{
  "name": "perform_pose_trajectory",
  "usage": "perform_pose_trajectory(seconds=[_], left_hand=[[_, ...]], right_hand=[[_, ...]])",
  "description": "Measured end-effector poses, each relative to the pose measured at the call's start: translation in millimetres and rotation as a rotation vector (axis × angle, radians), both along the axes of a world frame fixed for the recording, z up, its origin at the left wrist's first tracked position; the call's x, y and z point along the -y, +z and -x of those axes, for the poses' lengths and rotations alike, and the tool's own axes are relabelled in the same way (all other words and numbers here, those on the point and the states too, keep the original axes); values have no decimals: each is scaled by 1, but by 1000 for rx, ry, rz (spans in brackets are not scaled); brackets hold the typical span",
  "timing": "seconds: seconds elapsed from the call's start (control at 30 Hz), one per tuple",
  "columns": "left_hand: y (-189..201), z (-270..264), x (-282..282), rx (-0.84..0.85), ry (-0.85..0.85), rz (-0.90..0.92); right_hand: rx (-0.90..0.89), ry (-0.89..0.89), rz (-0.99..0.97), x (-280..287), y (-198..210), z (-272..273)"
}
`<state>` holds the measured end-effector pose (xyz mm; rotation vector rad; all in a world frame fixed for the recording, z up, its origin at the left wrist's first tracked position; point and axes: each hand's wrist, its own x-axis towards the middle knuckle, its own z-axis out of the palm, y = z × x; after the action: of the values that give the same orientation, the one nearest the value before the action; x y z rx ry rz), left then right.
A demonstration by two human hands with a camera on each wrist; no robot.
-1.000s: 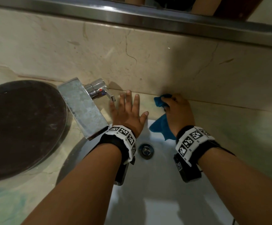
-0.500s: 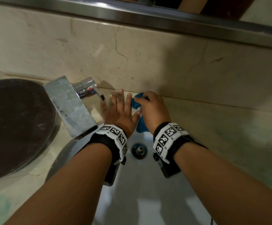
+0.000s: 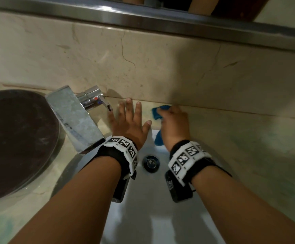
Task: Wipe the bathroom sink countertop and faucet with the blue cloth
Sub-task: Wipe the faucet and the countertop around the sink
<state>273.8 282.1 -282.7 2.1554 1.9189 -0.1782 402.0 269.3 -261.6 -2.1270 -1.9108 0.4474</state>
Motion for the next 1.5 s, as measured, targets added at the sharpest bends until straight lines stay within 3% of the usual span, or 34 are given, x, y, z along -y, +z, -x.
perform_pose_trajectory(seconds=[0.1,0.2,0.5,0.67,0.87,1.1,1.2,1.37,1.5], left_hand=[[-1,0,-2,-17,5,15],[0,0,-2,-10,15,25],[4,0,-1,-9,7,39],[2,0,1,3,3,3],[2,-1,0,10,15,-10],[1,0,0,-14,12,-9],[2,1,-1,-20,8,7],[3,0,0,5,8,1],[1,-1,0,-7,5,-11]], right_hand=[[-46,144,-54,-1,1,21],[-11,175,-47,-5,1,15],[163,-131,50,10,7,-56],[188,-130,118,5,10,-46],[211,-11,115,-1,9,-24],[-71,139,-127,2,3,1],[-75,107,-94,2,4,-11],[-36,-139,-45,1,3,-38],[-52,-64,-49,-6,1,-17]])
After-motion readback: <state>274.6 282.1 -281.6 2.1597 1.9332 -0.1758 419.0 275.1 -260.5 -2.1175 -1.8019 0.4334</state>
